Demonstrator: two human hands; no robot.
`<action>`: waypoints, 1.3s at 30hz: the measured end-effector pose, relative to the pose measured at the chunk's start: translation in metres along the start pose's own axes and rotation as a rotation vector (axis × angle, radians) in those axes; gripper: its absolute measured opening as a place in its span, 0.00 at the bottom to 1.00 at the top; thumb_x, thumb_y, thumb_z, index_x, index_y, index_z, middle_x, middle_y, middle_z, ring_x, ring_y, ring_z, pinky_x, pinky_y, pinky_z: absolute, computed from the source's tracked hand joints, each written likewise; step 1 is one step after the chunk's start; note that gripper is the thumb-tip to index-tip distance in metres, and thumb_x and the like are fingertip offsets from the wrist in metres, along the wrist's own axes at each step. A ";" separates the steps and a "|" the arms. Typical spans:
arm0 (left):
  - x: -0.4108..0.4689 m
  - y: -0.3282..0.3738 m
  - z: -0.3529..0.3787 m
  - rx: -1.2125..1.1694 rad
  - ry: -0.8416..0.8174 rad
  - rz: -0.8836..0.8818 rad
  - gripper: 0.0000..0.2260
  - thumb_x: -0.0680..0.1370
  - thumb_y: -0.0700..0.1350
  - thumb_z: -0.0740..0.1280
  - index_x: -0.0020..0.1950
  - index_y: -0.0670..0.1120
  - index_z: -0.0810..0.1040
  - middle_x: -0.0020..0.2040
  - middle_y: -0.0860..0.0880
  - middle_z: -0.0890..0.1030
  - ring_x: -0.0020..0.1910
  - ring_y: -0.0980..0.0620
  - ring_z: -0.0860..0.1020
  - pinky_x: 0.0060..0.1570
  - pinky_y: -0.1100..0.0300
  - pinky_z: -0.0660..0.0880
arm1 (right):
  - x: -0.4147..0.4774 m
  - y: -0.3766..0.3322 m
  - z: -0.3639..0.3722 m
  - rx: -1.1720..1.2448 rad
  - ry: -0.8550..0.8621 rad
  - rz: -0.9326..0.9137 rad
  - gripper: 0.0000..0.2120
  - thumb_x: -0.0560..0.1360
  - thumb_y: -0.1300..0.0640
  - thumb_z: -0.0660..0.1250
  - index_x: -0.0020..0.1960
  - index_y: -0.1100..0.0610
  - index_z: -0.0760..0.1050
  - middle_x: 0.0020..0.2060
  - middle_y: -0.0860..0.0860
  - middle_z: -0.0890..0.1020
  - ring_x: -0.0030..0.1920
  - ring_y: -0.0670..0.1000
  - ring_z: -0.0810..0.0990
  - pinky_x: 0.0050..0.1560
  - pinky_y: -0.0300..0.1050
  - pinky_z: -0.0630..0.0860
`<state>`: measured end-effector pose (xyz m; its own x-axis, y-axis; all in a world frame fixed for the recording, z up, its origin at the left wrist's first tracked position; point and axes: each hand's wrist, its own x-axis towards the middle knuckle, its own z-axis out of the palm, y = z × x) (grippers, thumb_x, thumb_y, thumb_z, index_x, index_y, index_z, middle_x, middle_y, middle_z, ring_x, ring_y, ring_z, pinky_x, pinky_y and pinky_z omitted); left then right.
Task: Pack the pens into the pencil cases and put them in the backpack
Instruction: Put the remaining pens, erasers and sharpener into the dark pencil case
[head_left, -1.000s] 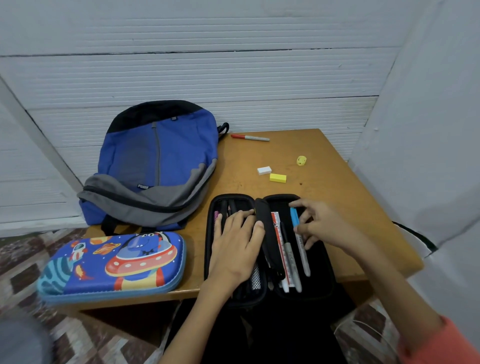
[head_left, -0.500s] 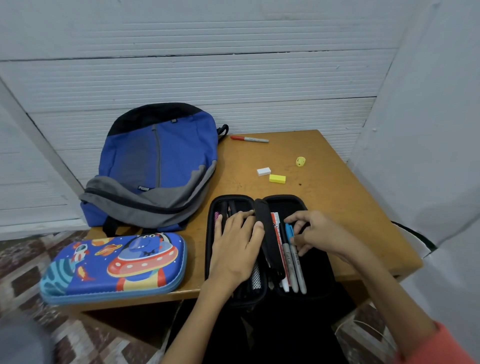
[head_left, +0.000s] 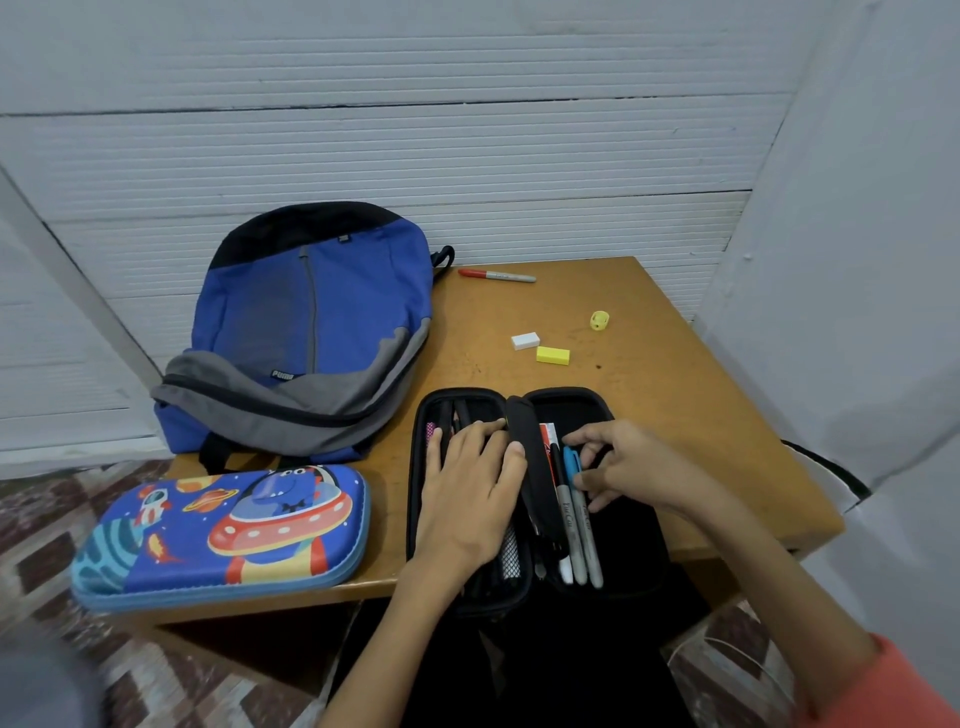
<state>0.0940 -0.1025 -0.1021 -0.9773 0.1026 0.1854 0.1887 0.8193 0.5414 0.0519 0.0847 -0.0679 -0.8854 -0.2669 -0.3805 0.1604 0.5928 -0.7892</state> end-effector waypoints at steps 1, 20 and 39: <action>0.000 0.000 0.000 -0.001 -0.001 0.000 0.28 0.78 0.59 0.37 0.60 0.56 0.74 0.64 0.61 0.70 0.70 0.64 0.61 0.76 0.48 0.45 | 0.001 -0.002 -0.002 -0.008 -0.024 0.003 0.27 0.74 0.70 0.69 0.71 0.61 0.68 0.42 0.55 0.76 0.37 0.53 0.81 0.43 0.48 0.83; -0.002 0.000 -0.005 -0.025 -0.025 -0.005 0.27 0.80 0.59 0.38 0.66 0.59 0.73 0.68 0.63 0.67 0.73 0.67 0.55 0.76 0.51 0.41 | 0.195 -0.044 -0.058 -0.749 0.721 -0.222 0.15 0.76 0.65 0.62 0.62 0.59 0.76 0.59 0.59 0.73 0.60 0.60 0.71 0.55 0.50 0.69; 0.005 -0.012 0.014 0.068 0.067 0.034 0.22 0.83 0.58 0.42 0.56 0.61 0.76 0.65 0.63 0.74 0.69 0.60 0.69 0.68 0.50 0.55 | 0.304 -0.072 -0.091 -0.929 0.260 -0.070 0.35 0.75 0.66 0.60 0.78 0.49 0.53 0.75 0.57 0.62 0.73 0.60 0.63 0.71 0.59 0.63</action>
<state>0.0851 -0.1043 -0.1192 -0.9614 0.0950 0.2581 0.2123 0.8529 0.4770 -0.2684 0.0299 -0.0826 -0.9666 -0.2142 -0.1404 -0.2065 0.9761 -0.0679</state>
